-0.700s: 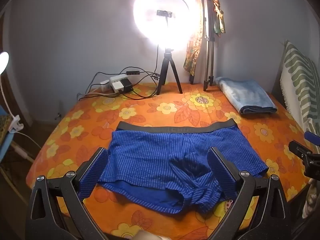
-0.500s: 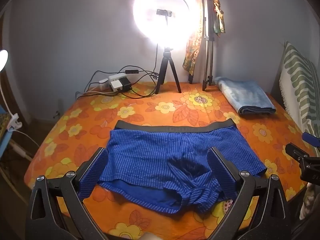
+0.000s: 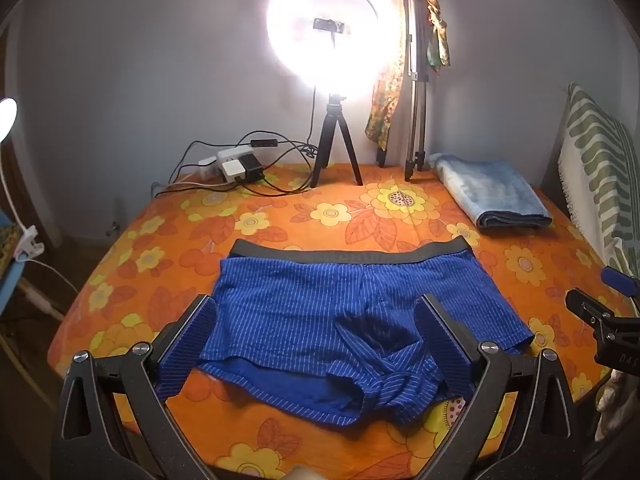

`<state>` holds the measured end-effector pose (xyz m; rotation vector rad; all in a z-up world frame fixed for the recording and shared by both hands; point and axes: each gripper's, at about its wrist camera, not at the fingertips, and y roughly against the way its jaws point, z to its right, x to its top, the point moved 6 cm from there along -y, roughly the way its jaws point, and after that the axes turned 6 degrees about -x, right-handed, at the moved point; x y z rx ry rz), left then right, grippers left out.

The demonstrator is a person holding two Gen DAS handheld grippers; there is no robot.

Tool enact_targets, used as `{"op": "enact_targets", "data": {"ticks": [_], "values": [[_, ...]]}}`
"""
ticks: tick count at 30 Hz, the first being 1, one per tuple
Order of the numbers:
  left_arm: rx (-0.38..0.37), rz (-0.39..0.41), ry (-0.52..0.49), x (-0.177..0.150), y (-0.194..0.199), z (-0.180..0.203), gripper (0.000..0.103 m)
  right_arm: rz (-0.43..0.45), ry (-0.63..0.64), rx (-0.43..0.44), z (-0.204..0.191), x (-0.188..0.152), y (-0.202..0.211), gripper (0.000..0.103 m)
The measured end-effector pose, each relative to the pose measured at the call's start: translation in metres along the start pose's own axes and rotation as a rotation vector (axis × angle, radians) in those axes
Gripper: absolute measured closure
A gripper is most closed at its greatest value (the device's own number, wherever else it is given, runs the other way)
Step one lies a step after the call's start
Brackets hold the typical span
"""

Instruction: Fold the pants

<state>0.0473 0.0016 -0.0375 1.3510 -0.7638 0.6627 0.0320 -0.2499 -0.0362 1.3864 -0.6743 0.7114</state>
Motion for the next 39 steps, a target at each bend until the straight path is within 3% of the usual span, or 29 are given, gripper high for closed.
{"op": "enact_targets", "data": {"ticks": [39], "values": [[-0.007, -0.004, 0.000, -0.002, -0.003, 0.003, 0.008, -0.025, 0.039, 0.037, -0.012, -0.004, -0.003, 0.000]]}}
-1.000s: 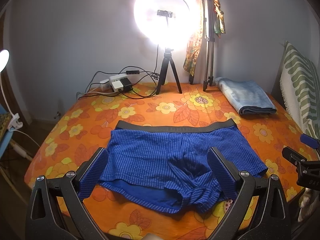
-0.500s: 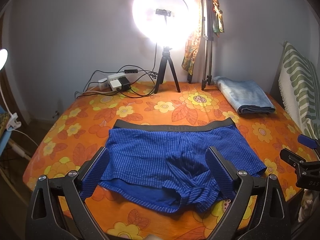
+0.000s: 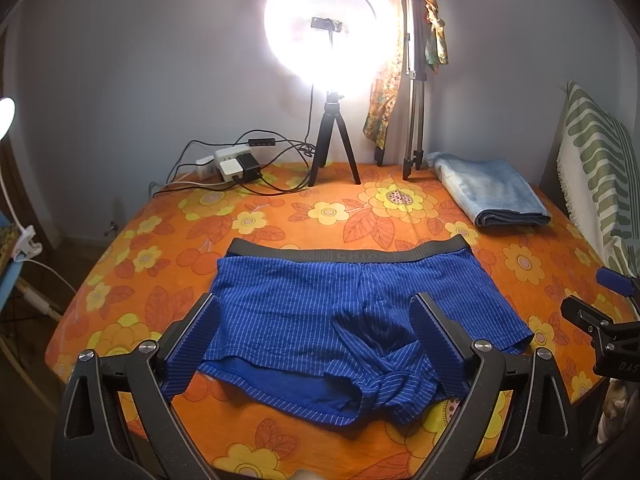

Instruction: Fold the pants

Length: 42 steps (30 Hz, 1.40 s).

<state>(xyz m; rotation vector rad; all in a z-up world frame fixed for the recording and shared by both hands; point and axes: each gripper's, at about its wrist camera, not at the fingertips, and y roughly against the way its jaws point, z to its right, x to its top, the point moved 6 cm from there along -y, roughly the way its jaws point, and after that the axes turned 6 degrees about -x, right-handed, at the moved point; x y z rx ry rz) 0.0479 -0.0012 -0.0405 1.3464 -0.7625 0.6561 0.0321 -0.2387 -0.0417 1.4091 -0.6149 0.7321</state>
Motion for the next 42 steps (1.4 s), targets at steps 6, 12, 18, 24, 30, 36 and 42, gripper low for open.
{"op": "enact_targets", "data": {"ticks": [6, 12, 18, 24, 30, 36, 42], "values": [[-0.002, -0.001, -0.001, 0.000, 0.000, -0.001, 0.008, 0.001, -0.002, -0.002, 0.000, 0.000, 0.000, 0.000], [-0.001, 0.000, -0.001, 0.000, 0.000, -0.001, 0.008, 0.000, -0.001, -0.001, 0.000, 0.000, 0.000, 0.000], [-0.004, -0.003, -0.004, -0.001, -0.001, 0.000, 0.011, -0.001, -0.002, -0.001, 0.000, 0.000, 0.000, 0.000], [-0.007, -0.003, -0.011, 0.000, -0.002, 0.003, 0.012, 0.001, -0.001, 0.007, -0.002, 0.000, 0.001, 0.000], [-0.011, -0.004, -0.019, -0.001, -0.004, 0.008, 0.013, 0.000, -0.005, 0.009, -0.001, 0.000, 0.001, 0.002], [-0.027, -0.011, -0.029, -0.001, -0.007, 0.018, 0.017, 0.000, -0.012, 0.012, -0.002, 0.001, 0.005, 0.003], [-0.088, -0.045, -0.052, -0.007, -0.016, 0.041, 0.025, -0.022, -0.081, 0.041, 0.021, 0.007, 0.001, 0.008]]}}
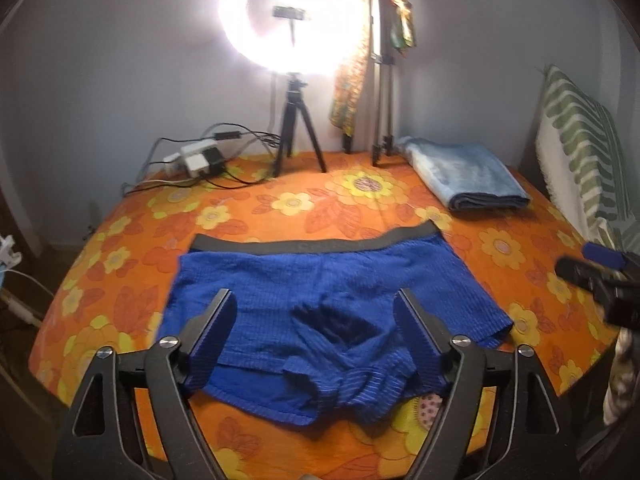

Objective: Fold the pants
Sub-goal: 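Move both open grippers to the grey waistband of the briefs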

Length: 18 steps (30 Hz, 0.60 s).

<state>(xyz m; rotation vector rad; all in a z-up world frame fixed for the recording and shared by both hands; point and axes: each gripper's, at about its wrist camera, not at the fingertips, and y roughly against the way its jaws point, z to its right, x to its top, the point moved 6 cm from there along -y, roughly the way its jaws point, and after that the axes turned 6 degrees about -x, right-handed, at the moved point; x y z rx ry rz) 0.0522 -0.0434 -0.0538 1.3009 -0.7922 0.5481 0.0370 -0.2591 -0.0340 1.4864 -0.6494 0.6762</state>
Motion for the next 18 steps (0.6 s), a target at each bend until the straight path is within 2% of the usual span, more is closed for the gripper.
{"op": "enact_targets", "data": {"ticks": [12, 18], "values": [[-0.215, -0.124, -0.101, -0.022, -0.036, 0.088, 0.029, -0.038, -0.165, 0.031, 0.057, 0.019, -0.007, 0.017], [-0.287, -0.174, -0.168, -0.028, -0.056, 0.134, 0.029, -0.058, -0.212, 0.021, 0.082, 0.022, -0.012, 0.023]]}}
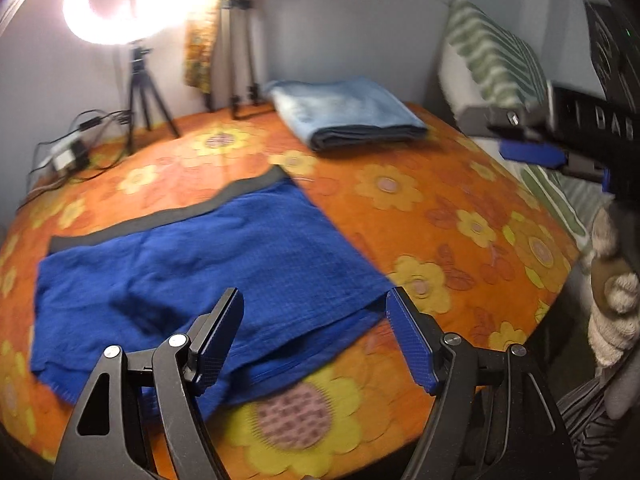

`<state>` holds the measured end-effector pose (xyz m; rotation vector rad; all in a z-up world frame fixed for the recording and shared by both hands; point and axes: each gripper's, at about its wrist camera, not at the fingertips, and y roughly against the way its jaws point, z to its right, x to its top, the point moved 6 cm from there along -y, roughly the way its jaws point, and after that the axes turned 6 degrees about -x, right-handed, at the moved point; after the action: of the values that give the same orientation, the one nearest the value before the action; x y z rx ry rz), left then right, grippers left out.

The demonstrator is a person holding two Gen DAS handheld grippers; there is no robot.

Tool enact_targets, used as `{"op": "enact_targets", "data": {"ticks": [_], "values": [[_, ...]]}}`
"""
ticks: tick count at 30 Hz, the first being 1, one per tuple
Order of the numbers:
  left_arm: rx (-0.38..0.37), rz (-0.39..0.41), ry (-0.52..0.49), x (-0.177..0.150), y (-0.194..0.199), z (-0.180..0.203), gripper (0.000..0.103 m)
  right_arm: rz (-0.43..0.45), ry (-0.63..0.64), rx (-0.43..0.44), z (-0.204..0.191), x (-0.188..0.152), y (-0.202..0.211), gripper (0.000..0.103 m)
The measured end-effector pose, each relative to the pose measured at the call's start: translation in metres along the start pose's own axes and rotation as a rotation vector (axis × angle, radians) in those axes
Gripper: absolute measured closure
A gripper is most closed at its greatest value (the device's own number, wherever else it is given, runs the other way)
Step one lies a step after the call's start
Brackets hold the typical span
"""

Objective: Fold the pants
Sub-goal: 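Move both open grippers to the grey waistband of the briefs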

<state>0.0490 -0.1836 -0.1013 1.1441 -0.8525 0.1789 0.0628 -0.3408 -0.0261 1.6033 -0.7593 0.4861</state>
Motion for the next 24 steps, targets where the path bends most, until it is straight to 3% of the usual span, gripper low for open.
{"op": "enact_targets", "data": {"ticks": [8, 12, 16, 19, 22, 24], "values": [[0.003, -0.074, -0.092, -0.005, -0.049, 0.030, 0.030, -0.032, -0.065, -0.010, 0.032, 0.008, -0.007, 0.033], [0.015, -0.106, -0.110, -0.007, -0.067, 0.035, 0.042, -0.053, -0.114, 0.010, 0.044, 0.009, -0.010, 0.036], [0.029, -0.132, -0.112, -0.011, -0.081, 0.034, 0.049, -0.064, -0.122, 0.014, 0.047, 0.009, -0.013, 0.036], [0.032, -0.137, -0.121, -0.012, -0.086, 0.034, 0.066, -0.080, -0.130, 0.031, 0.046, 0.011, -0.018, 0.036], [0.010, -0.132, -0.109, -0.011, -0.086, 0.032, 0.090, -0.100, -0.141, 0.053, 0.041, 0.015, -0.028, 0.036], [-0.011, -0.125, -0.091, -0.009, -0.084, 0.029, 0.096, -0.116, -0.141, 0.071, 0.035, 0.019, -0.037, 0.036]]}}
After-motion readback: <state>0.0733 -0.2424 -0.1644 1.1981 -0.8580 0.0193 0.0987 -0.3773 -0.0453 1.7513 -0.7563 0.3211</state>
